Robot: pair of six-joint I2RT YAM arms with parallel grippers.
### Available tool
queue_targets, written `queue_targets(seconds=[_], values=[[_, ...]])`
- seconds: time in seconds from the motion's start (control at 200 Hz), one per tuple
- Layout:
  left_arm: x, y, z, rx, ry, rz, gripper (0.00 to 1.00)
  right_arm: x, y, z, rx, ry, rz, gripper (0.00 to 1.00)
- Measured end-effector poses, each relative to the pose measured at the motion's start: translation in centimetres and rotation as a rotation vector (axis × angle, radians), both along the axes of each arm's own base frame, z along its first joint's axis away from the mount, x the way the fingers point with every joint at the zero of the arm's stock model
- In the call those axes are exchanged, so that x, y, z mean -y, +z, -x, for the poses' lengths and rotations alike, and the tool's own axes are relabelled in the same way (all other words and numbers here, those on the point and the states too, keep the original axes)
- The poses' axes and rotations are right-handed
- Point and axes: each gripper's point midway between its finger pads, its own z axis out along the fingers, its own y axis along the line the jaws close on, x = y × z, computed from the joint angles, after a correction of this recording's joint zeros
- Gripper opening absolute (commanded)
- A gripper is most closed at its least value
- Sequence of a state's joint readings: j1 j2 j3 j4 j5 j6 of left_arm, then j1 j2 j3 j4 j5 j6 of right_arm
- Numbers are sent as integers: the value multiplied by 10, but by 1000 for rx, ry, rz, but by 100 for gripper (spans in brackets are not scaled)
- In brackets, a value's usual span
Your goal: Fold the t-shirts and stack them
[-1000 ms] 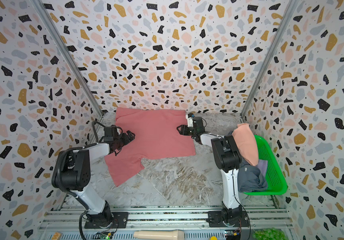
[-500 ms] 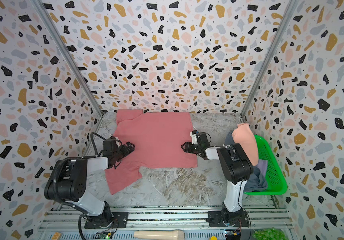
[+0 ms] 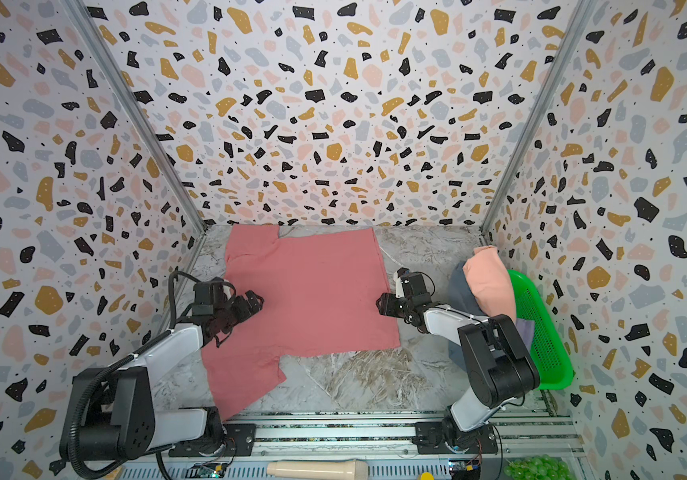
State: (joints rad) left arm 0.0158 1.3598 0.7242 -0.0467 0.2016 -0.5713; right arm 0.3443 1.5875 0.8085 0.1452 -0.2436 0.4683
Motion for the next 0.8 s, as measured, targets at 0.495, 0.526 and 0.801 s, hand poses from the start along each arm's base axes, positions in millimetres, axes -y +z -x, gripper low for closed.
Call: queue_targets(seconds=[0.495,0.526,0.801], values=[[-18,53,-279,220,-9,-110,100,-79,66,-176,315,95,-153,64],[-19,49,-289,222,-9,-110,100,-81,54,-179,294,97,-158,64],[-37,-15,-298,107,57,-55,100,-90,-13,-177,136,96,-202,64]])
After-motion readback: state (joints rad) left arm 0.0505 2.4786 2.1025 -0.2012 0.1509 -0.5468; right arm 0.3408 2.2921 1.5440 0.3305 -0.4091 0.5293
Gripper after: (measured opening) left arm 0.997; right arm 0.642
